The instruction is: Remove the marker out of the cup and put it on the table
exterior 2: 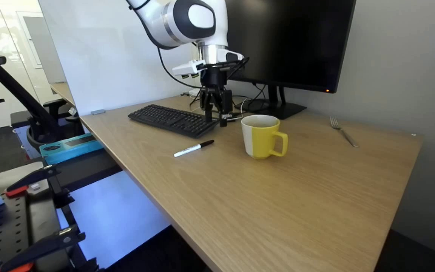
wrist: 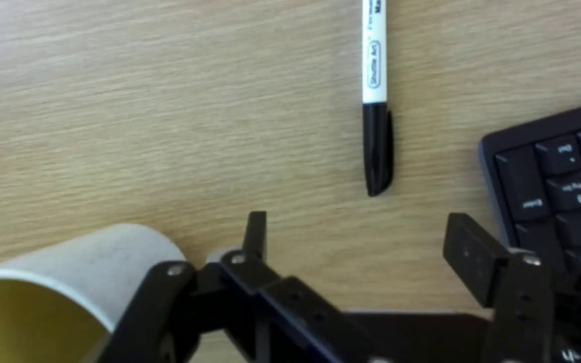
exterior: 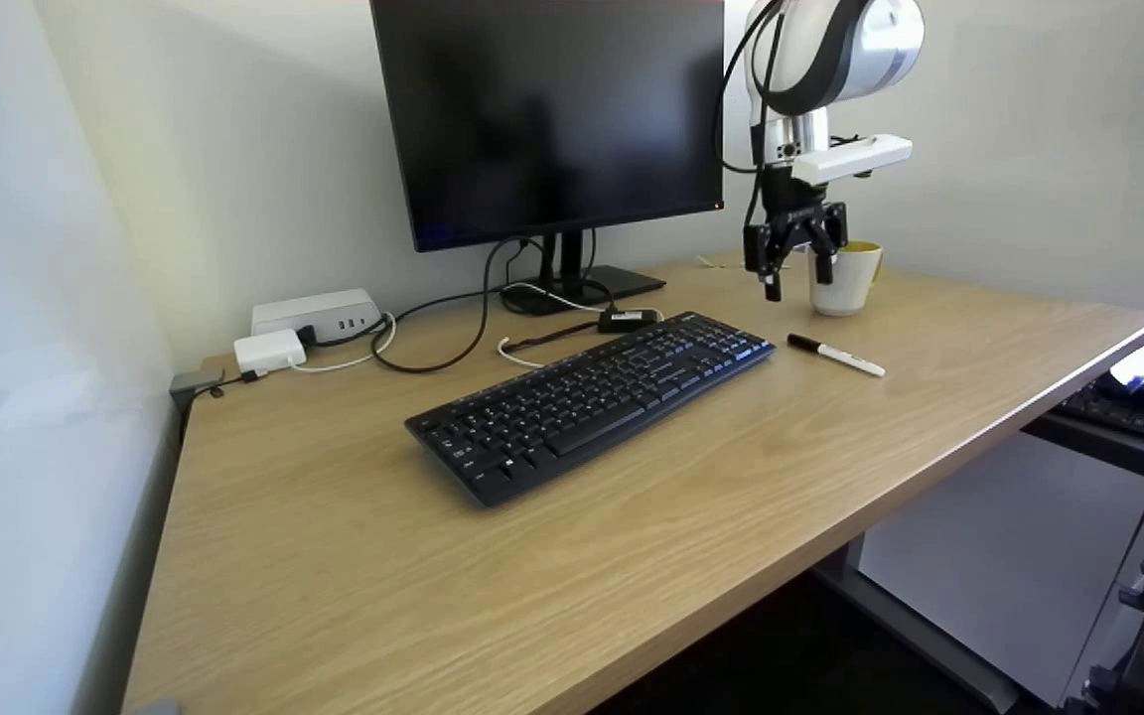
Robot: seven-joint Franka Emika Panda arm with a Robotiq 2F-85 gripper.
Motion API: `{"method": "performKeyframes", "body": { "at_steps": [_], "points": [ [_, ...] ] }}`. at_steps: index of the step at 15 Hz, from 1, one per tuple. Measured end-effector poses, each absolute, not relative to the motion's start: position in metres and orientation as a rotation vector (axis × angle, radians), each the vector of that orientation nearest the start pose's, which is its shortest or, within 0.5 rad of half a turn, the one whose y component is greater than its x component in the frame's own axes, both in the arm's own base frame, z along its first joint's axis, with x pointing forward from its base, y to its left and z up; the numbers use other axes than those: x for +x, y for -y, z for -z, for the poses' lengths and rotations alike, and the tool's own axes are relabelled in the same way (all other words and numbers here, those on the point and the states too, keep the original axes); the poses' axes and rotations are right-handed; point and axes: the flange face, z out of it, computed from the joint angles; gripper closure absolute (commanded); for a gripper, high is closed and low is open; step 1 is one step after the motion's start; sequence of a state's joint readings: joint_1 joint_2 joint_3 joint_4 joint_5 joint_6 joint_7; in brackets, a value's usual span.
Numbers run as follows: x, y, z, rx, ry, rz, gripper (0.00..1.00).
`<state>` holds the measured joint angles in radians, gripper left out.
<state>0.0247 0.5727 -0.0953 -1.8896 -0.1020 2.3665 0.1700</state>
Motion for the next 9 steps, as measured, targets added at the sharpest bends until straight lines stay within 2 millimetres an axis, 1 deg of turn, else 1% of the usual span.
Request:
{"method": "performKeyframes", "body": {
  "at_steps": [2, 4, 6, 8, 9],
  "points": [
    [0.624, 0.046, -0.225, -3.244, -0.268, -0.081, 0.00],
    [0.619, 0.046, -0.256, -3.239, -0.278, -0.048, 0.00],
    [0.608, 0.046, -0.284, -3.234, -0.285, -0.053, 0.00],
    [0.592, 0.043, -0.310, -3.221, -0.291, -0.101, 0.00],
    [0.588, 0.042, -0.320, -3.219, -0.291, -0.097, 0.00]
  ]
}}
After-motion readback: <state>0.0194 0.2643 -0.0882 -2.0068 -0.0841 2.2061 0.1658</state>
